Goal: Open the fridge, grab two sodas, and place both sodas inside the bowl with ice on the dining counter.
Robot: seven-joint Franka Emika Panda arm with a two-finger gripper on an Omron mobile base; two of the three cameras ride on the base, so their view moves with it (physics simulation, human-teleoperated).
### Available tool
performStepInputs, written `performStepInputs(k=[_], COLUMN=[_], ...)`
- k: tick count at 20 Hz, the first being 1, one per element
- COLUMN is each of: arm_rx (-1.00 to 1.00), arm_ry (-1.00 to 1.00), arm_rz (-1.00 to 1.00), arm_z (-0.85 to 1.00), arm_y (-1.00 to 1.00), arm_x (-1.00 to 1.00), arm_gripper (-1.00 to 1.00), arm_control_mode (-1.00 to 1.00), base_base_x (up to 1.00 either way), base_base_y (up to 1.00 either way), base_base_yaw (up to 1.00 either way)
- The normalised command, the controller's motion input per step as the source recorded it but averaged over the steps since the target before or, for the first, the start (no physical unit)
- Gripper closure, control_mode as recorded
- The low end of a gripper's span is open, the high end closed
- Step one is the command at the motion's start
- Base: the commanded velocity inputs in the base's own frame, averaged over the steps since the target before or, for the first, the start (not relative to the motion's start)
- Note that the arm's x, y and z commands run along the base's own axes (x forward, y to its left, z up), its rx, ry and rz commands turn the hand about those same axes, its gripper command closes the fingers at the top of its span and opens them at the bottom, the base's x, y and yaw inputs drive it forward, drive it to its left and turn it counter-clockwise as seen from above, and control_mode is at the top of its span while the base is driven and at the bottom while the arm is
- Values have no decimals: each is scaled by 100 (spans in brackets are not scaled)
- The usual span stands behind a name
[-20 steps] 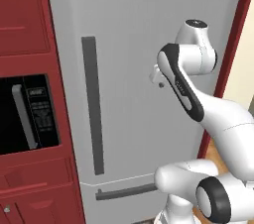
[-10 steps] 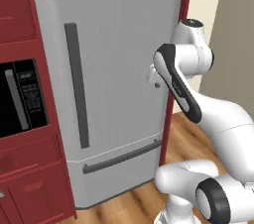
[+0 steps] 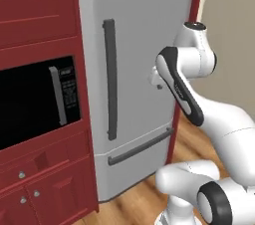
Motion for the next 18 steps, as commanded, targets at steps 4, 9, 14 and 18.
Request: performStepInputs(k=[4,9,14,18], arm_rx=[0,0,0,0], arm_ry=[0,0,0,0], arm_rz=[0,0,0,0], arm_z=[0,0,0,0], arm_y=[0,0,0,0], arm_x=[0,0,0,0], arm_gripper=[-100,-100,-100,-100], arm_control_mode=[100,100,100,100], base_base_x=[41,30,20,22], base_base_y=[62,63,78,50], base_base_yaw=[-8,-2,-9,-7])
